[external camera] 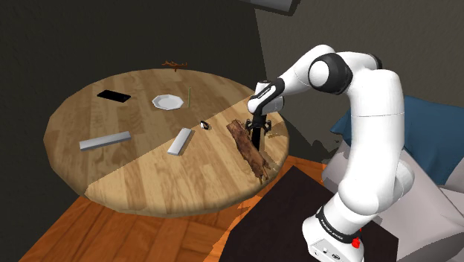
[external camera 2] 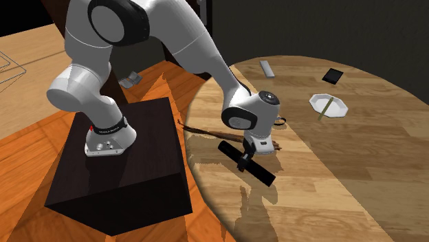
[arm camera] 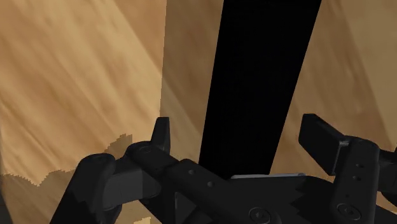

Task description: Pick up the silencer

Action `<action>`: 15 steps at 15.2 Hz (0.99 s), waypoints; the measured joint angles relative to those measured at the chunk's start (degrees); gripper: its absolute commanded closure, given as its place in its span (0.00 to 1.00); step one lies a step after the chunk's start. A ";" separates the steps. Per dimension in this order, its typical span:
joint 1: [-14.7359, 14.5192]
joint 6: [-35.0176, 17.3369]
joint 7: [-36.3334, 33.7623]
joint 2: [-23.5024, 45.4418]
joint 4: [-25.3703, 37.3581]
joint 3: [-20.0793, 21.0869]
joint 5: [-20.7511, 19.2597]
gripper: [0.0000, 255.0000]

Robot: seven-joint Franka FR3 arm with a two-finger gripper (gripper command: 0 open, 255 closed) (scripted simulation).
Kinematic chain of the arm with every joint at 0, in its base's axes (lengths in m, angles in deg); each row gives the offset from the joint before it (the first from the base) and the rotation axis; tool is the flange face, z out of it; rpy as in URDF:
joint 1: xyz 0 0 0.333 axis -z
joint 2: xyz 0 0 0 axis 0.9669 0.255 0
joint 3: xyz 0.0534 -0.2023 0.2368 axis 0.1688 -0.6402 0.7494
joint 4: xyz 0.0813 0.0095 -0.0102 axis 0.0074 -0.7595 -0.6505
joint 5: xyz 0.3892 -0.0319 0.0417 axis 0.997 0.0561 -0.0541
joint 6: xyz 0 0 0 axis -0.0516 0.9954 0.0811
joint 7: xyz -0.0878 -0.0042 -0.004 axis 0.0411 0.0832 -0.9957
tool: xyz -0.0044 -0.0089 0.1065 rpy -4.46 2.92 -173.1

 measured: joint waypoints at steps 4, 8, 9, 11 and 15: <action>-0.11 -0.33 -0.13 0.46 0.06 0.12 0.04 1.00; -0.10 -0.32 -0.15 0.45 0.08 0.11 0.06 1.00; -0.10 -0.33 -0.14 0.45 0.08 0.11 0.07 1.00; -0.09 -0.28 -0.14 0.48 0.14 0.11 0.07 1.00; -0.36 1.21 -0.19 -1.24 -0.15 0.01 -0.09 1.00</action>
